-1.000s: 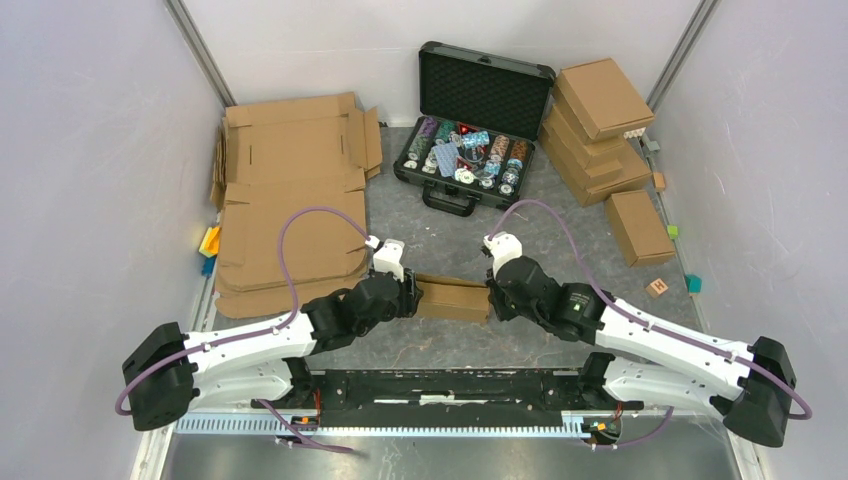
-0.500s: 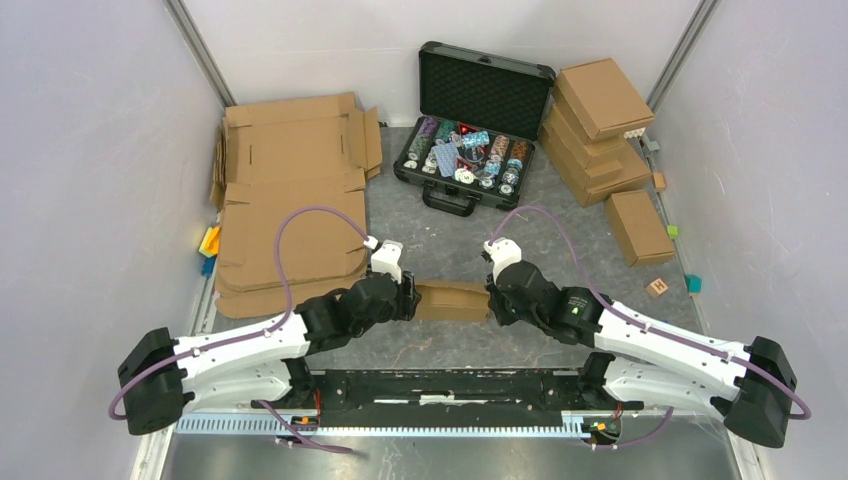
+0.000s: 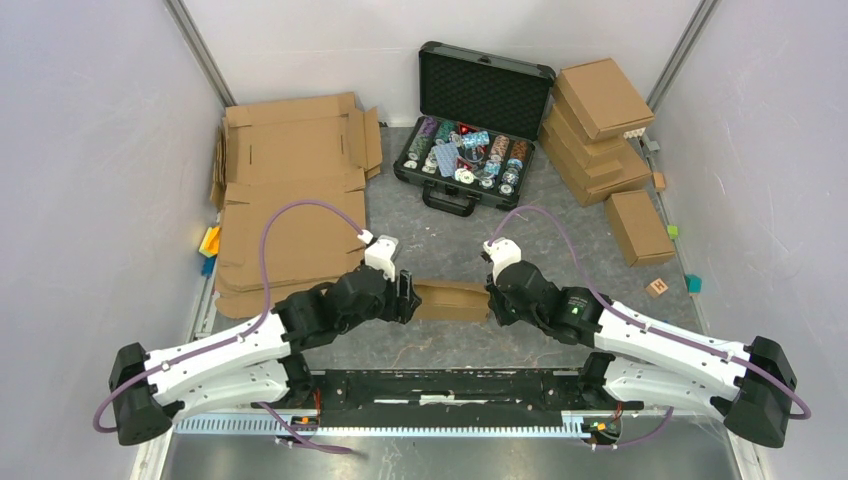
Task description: Fold the paper box
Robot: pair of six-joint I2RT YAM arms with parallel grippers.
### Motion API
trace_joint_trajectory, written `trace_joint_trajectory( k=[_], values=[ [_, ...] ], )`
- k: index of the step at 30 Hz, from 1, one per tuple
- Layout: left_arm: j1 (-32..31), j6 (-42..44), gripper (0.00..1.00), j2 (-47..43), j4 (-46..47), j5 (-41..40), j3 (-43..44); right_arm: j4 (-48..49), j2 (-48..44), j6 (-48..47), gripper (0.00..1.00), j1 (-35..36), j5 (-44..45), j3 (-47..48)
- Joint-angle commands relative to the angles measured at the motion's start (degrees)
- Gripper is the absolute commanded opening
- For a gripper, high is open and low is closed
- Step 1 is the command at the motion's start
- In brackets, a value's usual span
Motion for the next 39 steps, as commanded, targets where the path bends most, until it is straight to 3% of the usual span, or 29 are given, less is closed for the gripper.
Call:
trace_joint_trajectory(
  k=[1,4,8,18,22,26,34,39],
  values=[
    [0.0,-1.6,0.67,-2.6,-4.3,-0.1,5.1,0.0,-0.1,-0.6,0.00,0.0,0.8,0.8],
    [1.6,-0.1,0.59,-1.5,-5.7,-1.2,7.7,0.1,-0.3,-0.8,0.00,0.0,0.5,0.8],
    [6.5,1.2,0.47,1.1,-4.3,3.8,9.7,0.1,-0.4,-1.0,0.00,0.0,0.0,0.8],
    [11.0,1.6,0.46,6.0,1.0,8.6,7.1,0.2,-0.6,-1.1,0.00,0.0,0.2,0.3],
    [10.9,0.2,0.35,6.0,1.9,9.6,3.8,0.2,-0.7,-1.1,0.03,0.0,0.3,0.2],
    [10.9,-1.1,0.26,5.2,0.9,9.0,0.2,0.1,-1.2,-1.5,0.10,0.0,0.6,0.3],
    [10.9,-2.8,0.23,3.5,3.2,9.5,-3.5,-0.8,-5.1,-3.5,0.54,0.0,-0.8,2.7],
    [10.9,-2.7,0.24,3.5,3.2,9.9,-2.8,-2.2,-6.0,-5.4,0.59,0.0,0.9,7.1]
  ],
)
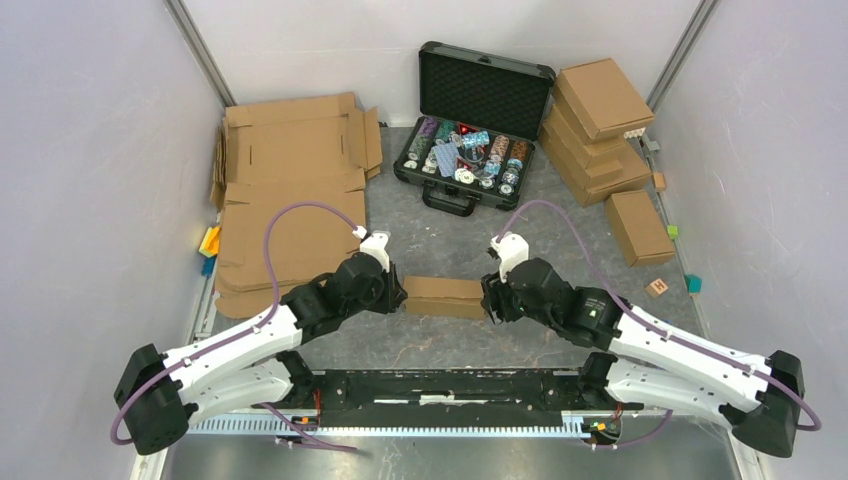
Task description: Fold the paper box
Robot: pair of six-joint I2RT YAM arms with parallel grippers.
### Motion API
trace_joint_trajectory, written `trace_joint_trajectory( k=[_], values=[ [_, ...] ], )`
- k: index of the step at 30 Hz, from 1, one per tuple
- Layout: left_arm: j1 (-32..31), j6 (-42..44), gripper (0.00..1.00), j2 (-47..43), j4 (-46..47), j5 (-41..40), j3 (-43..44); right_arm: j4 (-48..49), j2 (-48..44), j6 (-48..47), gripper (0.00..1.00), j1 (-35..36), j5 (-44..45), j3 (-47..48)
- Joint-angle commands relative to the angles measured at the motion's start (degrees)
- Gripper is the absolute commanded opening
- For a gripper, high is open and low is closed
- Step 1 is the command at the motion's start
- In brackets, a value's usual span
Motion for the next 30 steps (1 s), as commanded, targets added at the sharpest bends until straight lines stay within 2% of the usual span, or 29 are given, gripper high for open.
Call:
trace_joint_trajectory(
  k=[1,4,6,9,14,21,25,30],
  values=[
    [0.2,-1.1,0.24,-0.3,0.3,0.7,0.1,-0.4,-0.5,-2.1,0.59,0.0,1.5,5.8],
    [0.2,-0.8,0.24,-0.5,-0.3,0.8,0.7,-0.5,0.8,-2.5,0.53,-0.1,4.0,8.0],
    [0.2,-0.7,0.24,-0.6,-0.7,0.7,1.0,0.3,1.6,-2.7,0.43,0.0,5.1,8.5],
    [0.2,-0.7,0.24,-0.7,-0.9,0.5,0.8,1.5,3.5,-2.6,0.28,-0.3,5.4,7.0],
    [0.2,-0.9,0.24,-0.6,-0.6,0.4,0.4,2.5,6.8,-1.8,0.13,-0.3,5.2,1.7],
    [0.2,-0.4,0.24,-0.3,-1.0,0.6,0.6,3.9,7.9,-1.4,0.10,-0.3,3.9,-2.8],
    [0.2,0.2,0.25,-0.5,-2.2,0.3,2.1,1.4,7.3,-2.7,0.10,-0.3,6.6,1.1],
    [0.2,1.6,0.27,-1.6,-4.8,0.0,6.4,-0.5,5.8,-5.5,0.18,-0.3,8.0,7.9]
  ],
)
